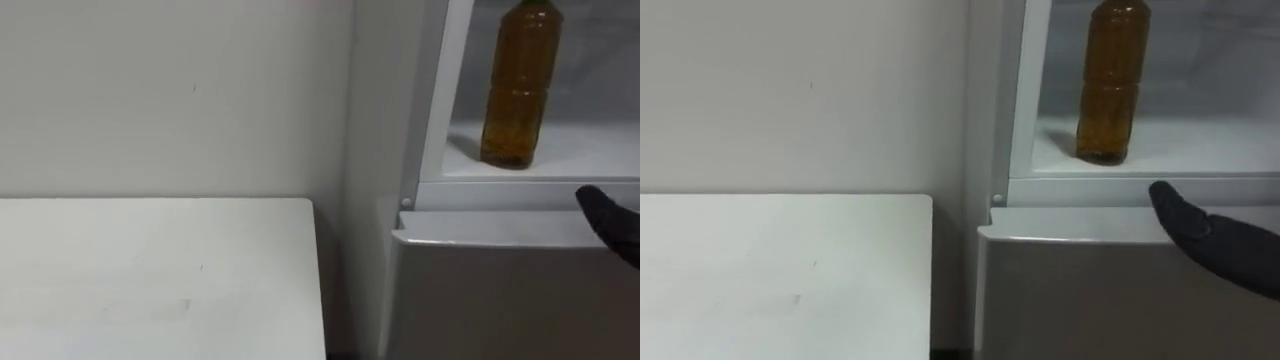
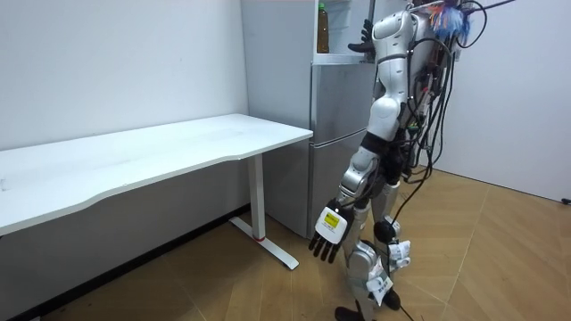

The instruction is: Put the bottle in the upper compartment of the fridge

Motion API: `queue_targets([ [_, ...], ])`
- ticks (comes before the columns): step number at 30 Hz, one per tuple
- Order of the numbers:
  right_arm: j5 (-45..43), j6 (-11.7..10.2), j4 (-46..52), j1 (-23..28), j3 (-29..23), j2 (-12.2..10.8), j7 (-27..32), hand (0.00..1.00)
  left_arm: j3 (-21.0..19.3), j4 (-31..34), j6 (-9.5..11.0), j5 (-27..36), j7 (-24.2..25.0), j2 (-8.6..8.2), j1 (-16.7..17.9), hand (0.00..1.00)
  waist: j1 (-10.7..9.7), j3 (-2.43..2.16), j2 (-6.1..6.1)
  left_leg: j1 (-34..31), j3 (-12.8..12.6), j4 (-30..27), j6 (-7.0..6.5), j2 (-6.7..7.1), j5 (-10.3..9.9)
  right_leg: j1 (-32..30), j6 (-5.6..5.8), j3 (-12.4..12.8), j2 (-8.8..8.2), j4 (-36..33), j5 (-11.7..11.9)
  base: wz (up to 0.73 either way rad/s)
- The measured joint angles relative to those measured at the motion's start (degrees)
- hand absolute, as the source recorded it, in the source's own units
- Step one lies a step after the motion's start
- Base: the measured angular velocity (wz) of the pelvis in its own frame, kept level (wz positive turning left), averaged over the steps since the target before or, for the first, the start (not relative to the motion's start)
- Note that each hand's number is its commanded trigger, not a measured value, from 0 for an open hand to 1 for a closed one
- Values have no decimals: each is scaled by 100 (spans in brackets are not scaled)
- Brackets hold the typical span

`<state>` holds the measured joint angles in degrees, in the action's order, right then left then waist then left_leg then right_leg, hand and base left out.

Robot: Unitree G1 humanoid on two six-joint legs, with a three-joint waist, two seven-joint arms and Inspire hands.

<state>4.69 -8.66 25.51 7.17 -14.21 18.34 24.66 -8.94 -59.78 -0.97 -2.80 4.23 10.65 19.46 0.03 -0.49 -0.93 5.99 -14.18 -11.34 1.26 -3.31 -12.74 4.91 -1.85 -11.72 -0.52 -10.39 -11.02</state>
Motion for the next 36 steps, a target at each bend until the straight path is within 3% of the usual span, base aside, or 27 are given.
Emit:
queue_targets([
  [5, -496, -88, -25, 572, 238, -300, 317, 0, 241, -231, 140, 17, -10, -4, -66, 0, -3, 41, 88, 36, -74, 5, -1, 4, 0, -9, 11, 50, -7, -10, -10, -9],
  [9, -555, -313, -463, 1032, 410, -507, 532, 0, 281, -234, 143, 106, -16, -69, -99, 0, -33, 19, 172, 61, -133, 8, 0, 0, -6, -42, 15, 142, -2, -21, -22, -9],
  [11, -556, -317, -756, 1106, 506, -509, 543, 0, 364, -288, 147, 102, -17, -67, -127, 0, -49, 35, 172, 46, -133, 35, -2, 0, -8, -84, 13, 149, 0, -49, -19, -2],
  [14, -542, -330, -1236, 1134, 646, -516, 577, 0, 361, -291, 194, 102, -16, -56, -195, 0, -158, 21, 206, 57, -119, 82, -3, 6, -7, -112, 14, 190, 6, -86, -18, 0],
  [18, -542, -395, -1994, 1204, 643, -512, 785, 0, 364, -266, 372, 116, -31, -46, -217, 0, -147, 18, 178, 76, -156, 94, -4, 7, -5, -115, 14, 227, 13, -129, -19, -4],
  [22, -489, -408, -2560, 1259, 696, -512, 911, 0, 367, -255, 387, 327, -33, -37, -233, 0, -141, 21, 139, 82, -154, 84, -4, 11, -5, -120, 15, 238, 10, -90, -20, -1],
  [25, -491, -550, -3392, 1317, 886, -529, 907, 0, 372, -252, 388, 361, -36, 2, -229, 0, -146, 22, 136, 60, -164, 59, -4, 7, -5, -95, 18, 222, 30, -30, -14, 1],
  [29, -495, -468, -4438, 1441, 994, -797, 878, 0, 469, -247, 387, 449, -33, -22, -250, 0, -142, 7, 197, 45, -148, 63, -4, 17, -6, -114, 23, 210, -6, -22, -18, 0],
  [36, -499, -323, -6165, 1484, 1076, -819, 695, 0, 460, -133, 388, 563, -24, -46, -216, 0, -142, 8, 217, 132, -146, 103, -4, 22, -6, -58, 28, 210, -5, -26, -29, -1],
])
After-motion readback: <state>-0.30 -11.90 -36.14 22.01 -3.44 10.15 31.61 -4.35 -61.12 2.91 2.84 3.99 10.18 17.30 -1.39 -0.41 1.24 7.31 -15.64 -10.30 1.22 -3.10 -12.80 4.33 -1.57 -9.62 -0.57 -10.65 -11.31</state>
